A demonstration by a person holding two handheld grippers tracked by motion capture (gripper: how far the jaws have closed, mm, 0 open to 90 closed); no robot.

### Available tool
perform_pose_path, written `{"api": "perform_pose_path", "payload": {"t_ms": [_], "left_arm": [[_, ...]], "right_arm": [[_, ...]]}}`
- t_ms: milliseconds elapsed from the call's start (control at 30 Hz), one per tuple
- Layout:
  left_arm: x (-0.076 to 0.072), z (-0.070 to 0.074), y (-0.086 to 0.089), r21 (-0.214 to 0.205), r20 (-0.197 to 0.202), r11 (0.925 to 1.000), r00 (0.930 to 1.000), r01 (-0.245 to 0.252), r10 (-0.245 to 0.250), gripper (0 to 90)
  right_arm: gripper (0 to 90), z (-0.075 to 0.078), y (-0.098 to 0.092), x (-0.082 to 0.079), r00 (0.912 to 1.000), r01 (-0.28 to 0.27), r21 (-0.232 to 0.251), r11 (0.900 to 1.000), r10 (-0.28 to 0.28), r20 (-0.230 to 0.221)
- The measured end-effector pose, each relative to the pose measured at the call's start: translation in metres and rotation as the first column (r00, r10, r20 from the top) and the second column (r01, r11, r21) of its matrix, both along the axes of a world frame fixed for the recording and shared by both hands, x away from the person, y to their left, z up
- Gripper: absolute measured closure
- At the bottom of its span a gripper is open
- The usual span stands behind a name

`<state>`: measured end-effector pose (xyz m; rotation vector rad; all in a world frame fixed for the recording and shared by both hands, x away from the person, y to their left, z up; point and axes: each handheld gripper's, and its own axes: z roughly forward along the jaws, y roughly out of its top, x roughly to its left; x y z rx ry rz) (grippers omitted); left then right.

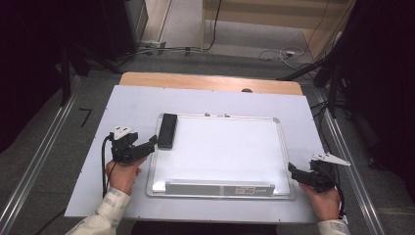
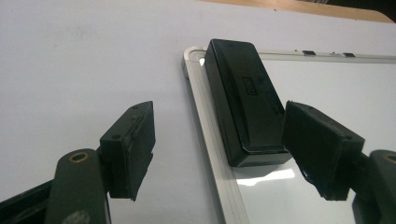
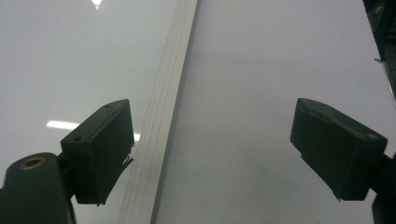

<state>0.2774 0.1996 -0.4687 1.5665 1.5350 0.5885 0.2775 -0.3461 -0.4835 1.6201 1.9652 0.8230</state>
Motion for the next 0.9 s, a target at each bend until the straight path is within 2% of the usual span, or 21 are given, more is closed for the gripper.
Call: {"api": "perform_pose_path", "payload": {"t_ms": [333,900], "left_arm": [[-0.009,0.002,0.007,-0.005,0.002,1.0000,1.0000,0.001,-0.001,26.2],[-0.025,-0.003,0.032,0.016,-0.010,0.9989,0.9990,-0.044,0.044,26.2]], "right_arm": [[12.1,0.000,-0.002,-0.001,1.0000,0.001,0.005,1.0000,-0.001,0.006],[12.1,0.001,-0.002,-0.001,1.0000,0.005,0.002,1.0000,-0.005,0.006]]}}
